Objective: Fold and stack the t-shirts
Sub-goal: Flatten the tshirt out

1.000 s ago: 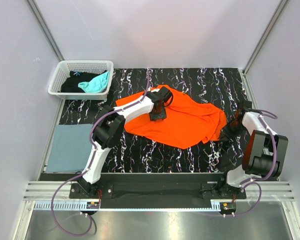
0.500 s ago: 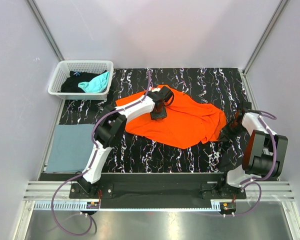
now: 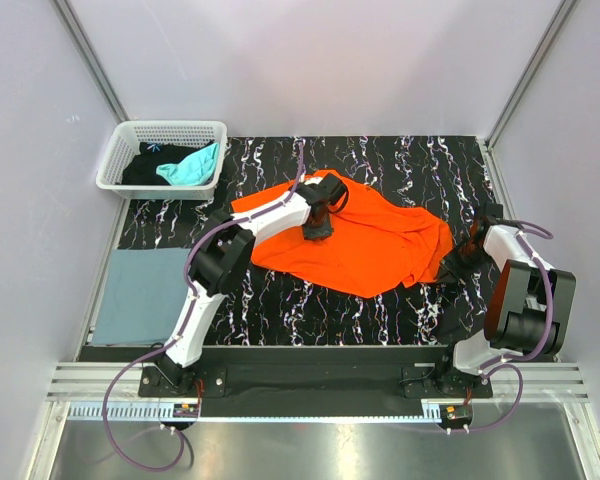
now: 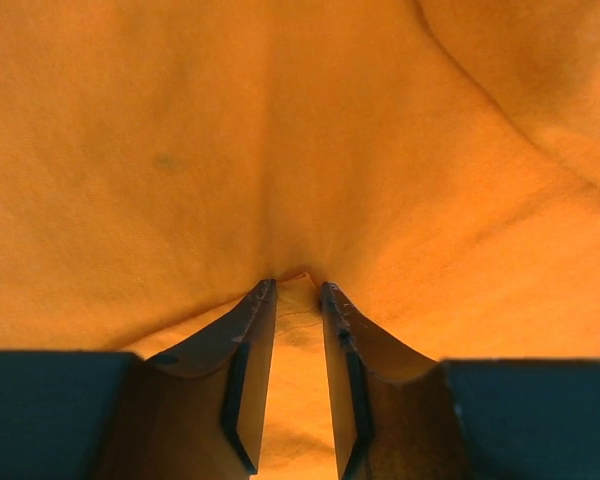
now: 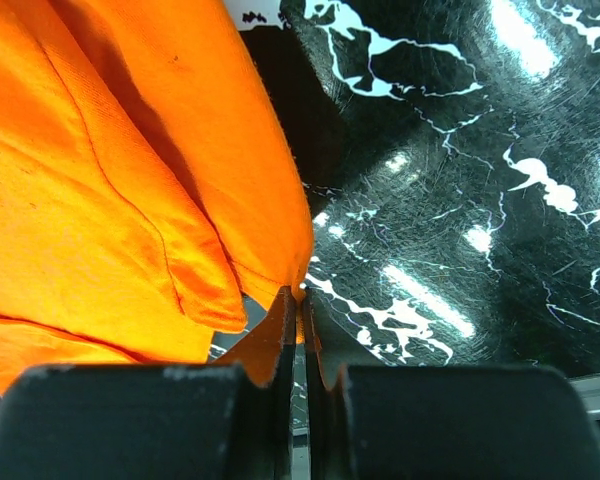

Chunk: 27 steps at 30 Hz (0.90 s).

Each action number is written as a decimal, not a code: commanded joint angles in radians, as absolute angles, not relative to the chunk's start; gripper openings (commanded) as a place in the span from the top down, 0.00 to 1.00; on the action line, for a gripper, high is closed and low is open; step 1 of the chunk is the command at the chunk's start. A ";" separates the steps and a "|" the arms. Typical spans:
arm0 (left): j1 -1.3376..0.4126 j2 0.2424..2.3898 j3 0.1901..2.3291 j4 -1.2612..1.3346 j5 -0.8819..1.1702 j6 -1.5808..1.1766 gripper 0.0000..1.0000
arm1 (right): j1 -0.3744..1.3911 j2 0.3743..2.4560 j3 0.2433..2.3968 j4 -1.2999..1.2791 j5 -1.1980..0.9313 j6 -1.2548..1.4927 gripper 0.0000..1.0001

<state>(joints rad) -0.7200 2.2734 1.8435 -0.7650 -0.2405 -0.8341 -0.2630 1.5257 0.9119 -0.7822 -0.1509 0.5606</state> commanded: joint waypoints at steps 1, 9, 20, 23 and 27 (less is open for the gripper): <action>-0.723 2.290 1.861 -0.759 -0.258 -0.789 0.68 | -0.267 1.525 0.923 -0.775 -0.137 0.543 0.96; -0.724 2.306 1.865 -0.753 -0.249 -0.765 0.82 | -0.267 1.511 0.916 -0.772 -0.127 0.548 0.96; -0.723 2.073 1.836 -0.756 -0.296 -0.686 1.00 | -0.268 1.491 0.989 -0.811 0.021 0.512 1.00; -0.721 1.939 1.806 -0.762 -0.328 -0.643 1.00 | -0.270 1.493 1.037 -0.827 0.099 0.508 1.00; -0.706 1.740 1.741 -0.773 -0.405 -0.594 1.00 | -0.272 1.488 1.133 -0.850 0.155 0.509 1.00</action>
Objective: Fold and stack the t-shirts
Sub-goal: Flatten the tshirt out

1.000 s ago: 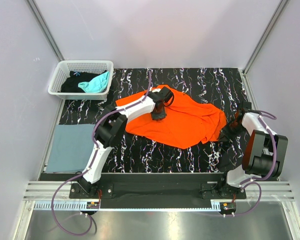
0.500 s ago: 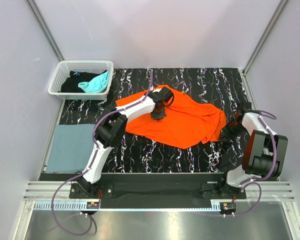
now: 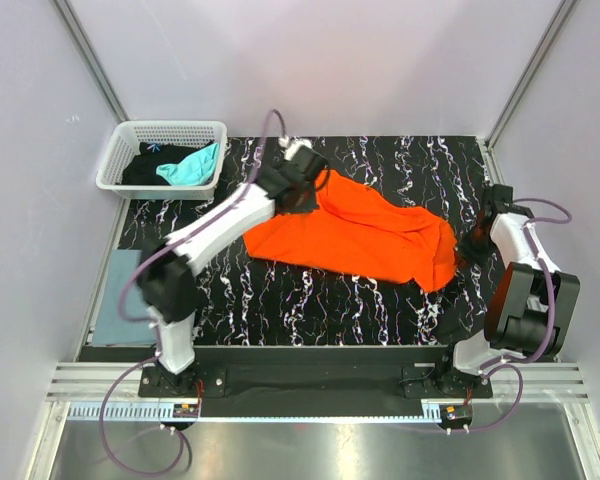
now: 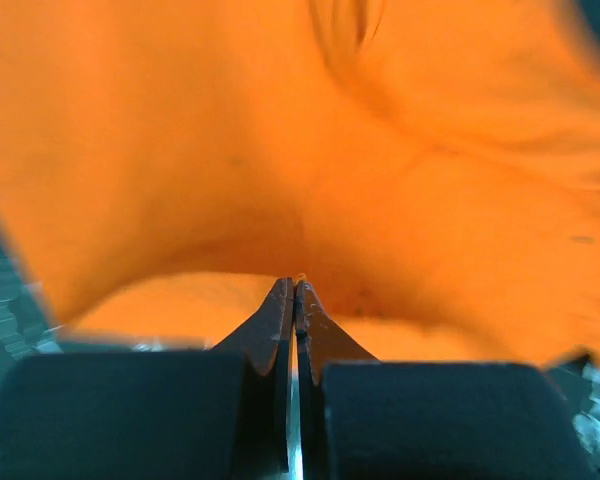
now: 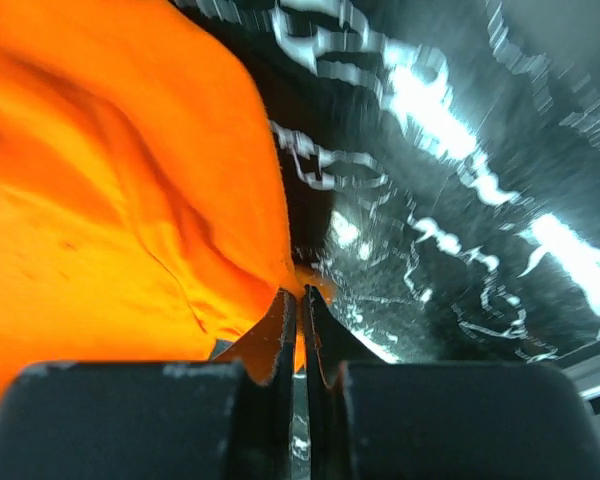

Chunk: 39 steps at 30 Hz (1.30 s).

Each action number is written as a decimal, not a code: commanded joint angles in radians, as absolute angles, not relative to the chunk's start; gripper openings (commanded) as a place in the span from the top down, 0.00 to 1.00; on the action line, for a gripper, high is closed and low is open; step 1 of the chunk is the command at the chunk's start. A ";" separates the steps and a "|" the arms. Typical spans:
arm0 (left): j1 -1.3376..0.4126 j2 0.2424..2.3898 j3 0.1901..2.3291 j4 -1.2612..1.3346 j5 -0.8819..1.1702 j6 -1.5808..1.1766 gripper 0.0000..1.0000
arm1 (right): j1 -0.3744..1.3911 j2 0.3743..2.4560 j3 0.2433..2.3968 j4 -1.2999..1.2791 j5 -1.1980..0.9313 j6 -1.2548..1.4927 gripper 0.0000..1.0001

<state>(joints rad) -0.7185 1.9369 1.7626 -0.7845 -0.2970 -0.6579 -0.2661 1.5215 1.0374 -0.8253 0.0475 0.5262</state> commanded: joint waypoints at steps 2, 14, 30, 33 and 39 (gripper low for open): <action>-0.689 1.621 1.704 -0.775 -0.471 -0.577 1.00 | -0.272 1.479 1.175 -0.854 0.198 0.503 1.00; -0.635 1.247 1.838 -0.741 -0.577 -0.324 1.00 | -0.273 1.292 1.647 -0.811 0.255 0.433 1.00; -0.637 0.829 1.832 -0.600 -0.077 -0.255 1.00 | -0.244 0.964 2.060 -0.761 0.015 0.492 1.00; -0.635 0.795 1.818 -0.588 -0.092 -0.258 1.00 | -0.233 0.946 2.135 -0.755 0.028 0.489 1.00; -0.635 0.851 1.853 -0.548 -0.153 -0.227 1.00 | -0.233 0.980 2.184 -0.689 0.011 0.505 1.00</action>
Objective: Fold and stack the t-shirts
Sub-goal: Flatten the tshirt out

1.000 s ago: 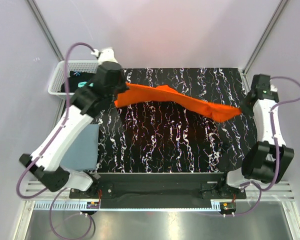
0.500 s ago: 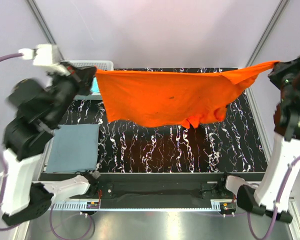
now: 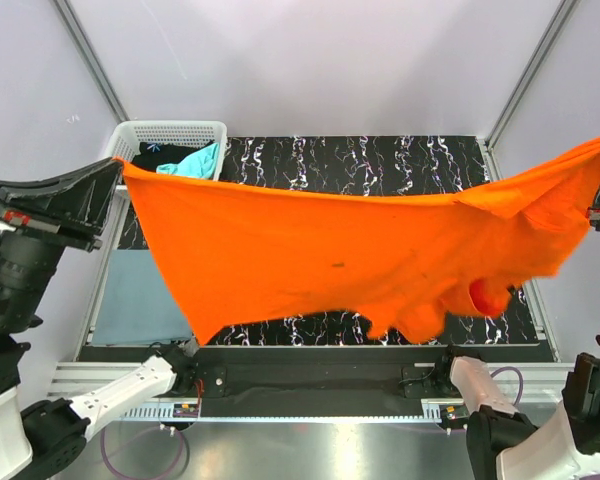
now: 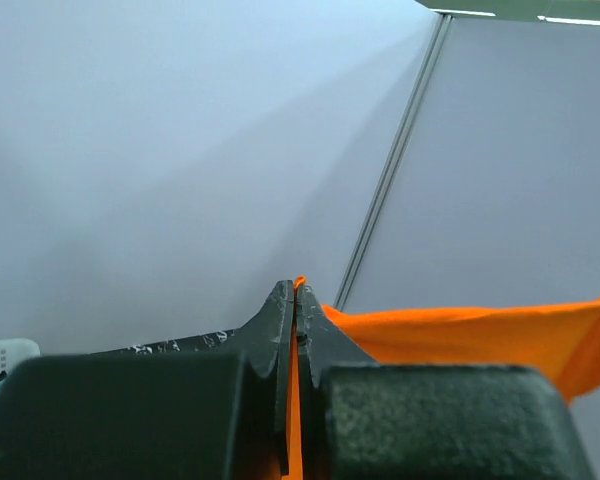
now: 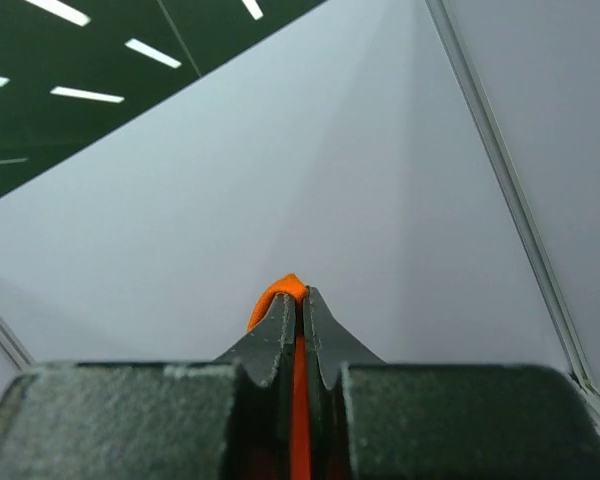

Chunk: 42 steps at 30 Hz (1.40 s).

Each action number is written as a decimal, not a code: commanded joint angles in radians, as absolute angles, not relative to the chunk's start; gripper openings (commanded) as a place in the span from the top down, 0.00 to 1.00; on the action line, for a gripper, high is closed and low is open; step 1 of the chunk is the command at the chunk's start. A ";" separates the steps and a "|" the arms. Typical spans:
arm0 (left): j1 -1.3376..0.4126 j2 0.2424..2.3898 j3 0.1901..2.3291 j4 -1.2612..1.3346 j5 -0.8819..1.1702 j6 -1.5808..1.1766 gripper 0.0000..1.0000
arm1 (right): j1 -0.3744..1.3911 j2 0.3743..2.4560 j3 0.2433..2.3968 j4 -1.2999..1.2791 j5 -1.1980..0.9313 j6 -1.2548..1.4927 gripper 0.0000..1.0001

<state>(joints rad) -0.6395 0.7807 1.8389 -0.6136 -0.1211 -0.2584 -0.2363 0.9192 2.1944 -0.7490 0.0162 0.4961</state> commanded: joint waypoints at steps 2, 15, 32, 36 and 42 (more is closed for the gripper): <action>-0.635 0.885 1.867 -0.542 -0.228 -0.201 1.00 | -0.233 1.017 2.178 -0.657 0.031 0.509 1.00; -0.635 1.049 2.100 -0.486 -0.295 -0.153 1.00 | -0.233 1.100 2.381 -0.598 0.032 0.491 1.00; -0.637 0.831 1.997 -0.503 -0.230 -0.250 1.00 | -0.233 0.933 2.370 -0.552 0.026 0.540 1.00; -0.635 0.877 2.016 -0.503 -0.247 -0.219 1.00 | -0.233 0.960 2.356 -0.551 0.012 0.548 1.00; -0.637 0.983 1.924 -0.483 -0.380 -0.063 1.00 | -0.233 0.971 2.151 -0.517 0.003 0.543 1.00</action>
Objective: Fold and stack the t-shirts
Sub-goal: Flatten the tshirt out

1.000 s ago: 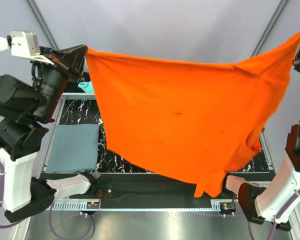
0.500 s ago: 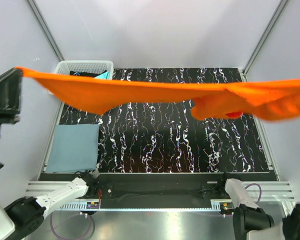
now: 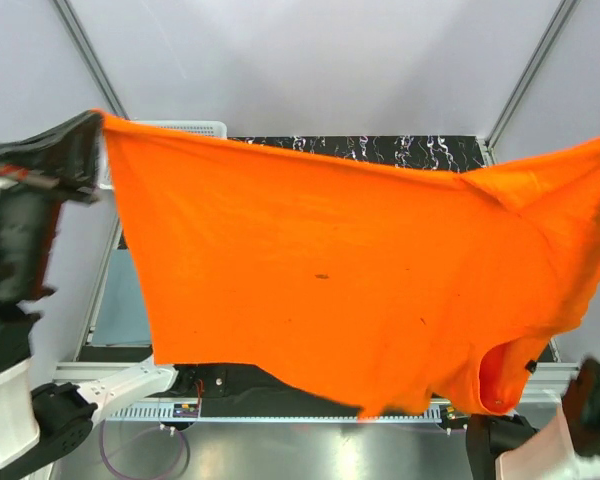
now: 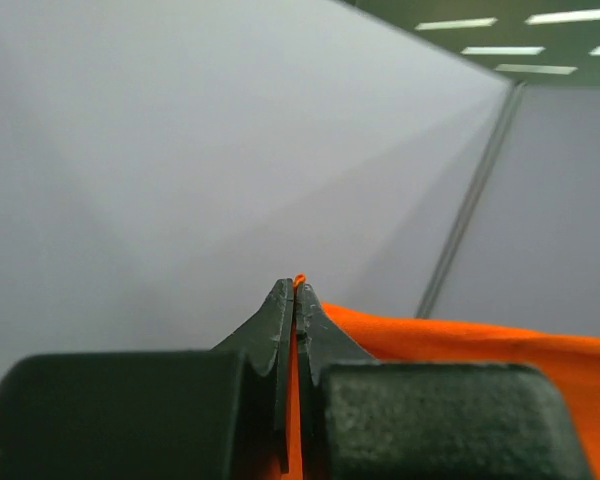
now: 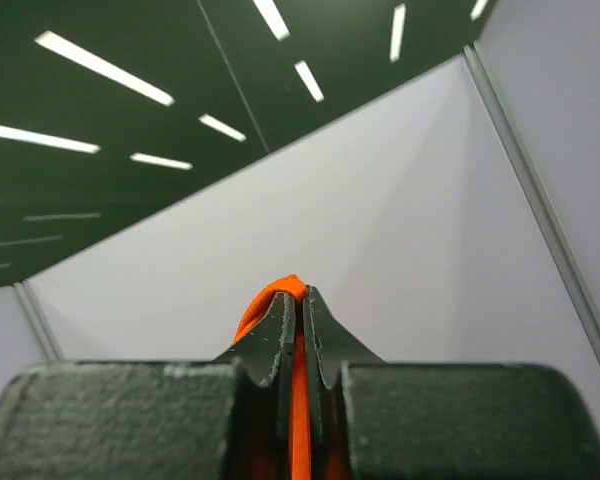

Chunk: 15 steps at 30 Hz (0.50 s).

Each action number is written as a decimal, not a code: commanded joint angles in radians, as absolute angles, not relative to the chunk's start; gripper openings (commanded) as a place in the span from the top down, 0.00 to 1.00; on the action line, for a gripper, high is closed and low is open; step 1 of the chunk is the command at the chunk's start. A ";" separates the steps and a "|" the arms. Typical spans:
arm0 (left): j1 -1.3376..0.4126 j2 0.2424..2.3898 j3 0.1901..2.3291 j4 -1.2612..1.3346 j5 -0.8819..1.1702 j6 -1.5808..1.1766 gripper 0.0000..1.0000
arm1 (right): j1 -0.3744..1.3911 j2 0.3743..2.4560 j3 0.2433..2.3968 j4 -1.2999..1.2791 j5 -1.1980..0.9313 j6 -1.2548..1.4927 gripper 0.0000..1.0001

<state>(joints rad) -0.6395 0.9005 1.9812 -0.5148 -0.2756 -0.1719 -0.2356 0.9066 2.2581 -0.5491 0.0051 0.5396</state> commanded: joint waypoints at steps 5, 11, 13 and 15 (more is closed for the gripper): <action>-0.611 1.080 1.674 -0.355 -0.523 0.063 1.00 | -0.233 0.965 1.749 -0.367 -0.046 0.571 1.00; -0.457 1.238 1.395 -0.129 -0.402 0.006 1.00 | -0.233 1.086 1.405 -0.161 -0.049 0.603 1.00; -0.423 1.370 1.353 -0.056 -0.402 0.024 1.00 | -0.233 1.146 1.332 -0.094 -0.060 0.597 1.00; -0.414 1.489 1.353 0.032 -0.408 0.060 1.00 | -0.233 1.264 1.310 -0.062 -0.074 0.586 1.00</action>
